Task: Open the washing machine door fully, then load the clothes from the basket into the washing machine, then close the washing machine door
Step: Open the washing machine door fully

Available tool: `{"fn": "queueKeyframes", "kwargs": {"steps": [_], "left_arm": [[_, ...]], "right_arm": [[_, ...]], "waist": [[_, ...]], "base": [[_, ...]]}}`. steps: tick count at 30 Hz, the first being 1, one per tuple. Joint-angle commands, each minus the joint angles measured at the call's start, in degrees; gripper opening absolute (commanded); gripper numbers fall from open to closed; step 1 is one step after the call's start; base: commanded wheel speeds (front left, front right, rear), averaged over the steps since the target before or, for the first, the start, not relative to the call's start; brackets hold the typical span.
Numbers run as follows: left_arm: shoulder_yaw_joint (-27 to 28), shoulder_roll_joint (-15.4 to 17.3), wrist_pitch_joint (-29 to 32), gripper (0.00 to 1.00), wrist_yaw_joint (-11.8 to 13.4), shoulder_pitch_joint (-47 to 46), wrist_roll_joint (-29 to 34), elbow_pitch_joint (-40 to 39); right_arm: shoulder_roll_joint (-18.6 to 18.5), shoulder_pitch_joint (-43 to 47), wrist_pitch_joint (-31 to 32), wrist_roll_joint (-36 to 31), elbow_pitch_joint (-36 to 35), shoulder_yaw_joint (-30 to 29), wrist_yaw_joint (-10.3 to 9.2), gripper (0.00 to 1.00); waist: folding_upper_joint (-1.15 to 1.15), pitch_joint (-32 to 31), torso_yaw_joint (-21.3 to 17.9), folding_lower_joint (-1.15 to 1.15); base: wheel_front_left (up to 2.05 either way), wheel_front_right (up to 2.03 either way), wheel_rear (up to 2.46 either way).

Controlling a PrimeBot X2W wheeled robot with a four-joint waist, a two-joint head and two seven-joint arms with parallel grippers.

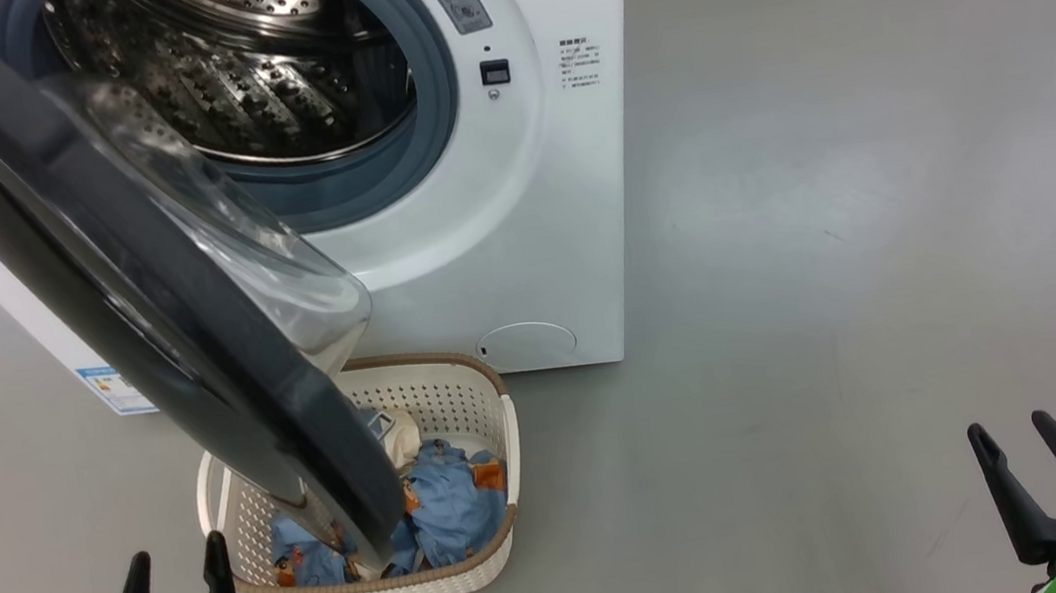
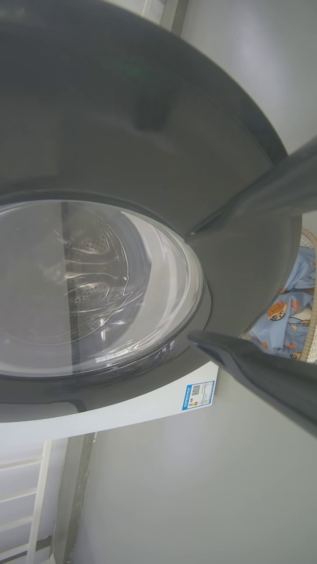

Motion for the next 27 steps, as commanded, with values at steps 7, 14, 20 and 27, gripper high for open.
{"fn": "queueKeyframes", "kwargs": {"steps": [7,14,20,27], "left_arm": [[2.4,0.6,-0.38,0.48,-0.09,-1.91,0.2,-1.03],[3.69,0.13,-0.38,0.0,-0.09,-3.83,0.47,-1.16],[10.18,-1.36,-0.38,0.0,-0.08,-7.89,0.37,-8.65],[9.73,-3.63,-0.38,0.0,0.31,-10.9,2.08,-25.4]], "right_arm": [[-0.22,0.83,-0.7,-1.27,-1.28,-0.09,0.09,1.0],[-0.01,0.89,-0.7,-1.45,-1.34,-0.65,0.09,1.0],[-0.09,0.73,-0.7,-1.61,-1.66,-1.31,0.09,1.0],[0.18,1.19,-0.7,-2.24,-2.35,-2.11,0.09,1.0]], "waist": [[0.0,0.25,0.1,0.0],[0.0,0.3,0.51,0.0],[0.0,0.5,1.25,0.0],[0.0,0.41,1.56,0.0]], "base": [[0.0,0.0,0.0],[0.0,0.0,0.0],[0.0,0.0,0.0],[0.0,0.0,0.0]]}}
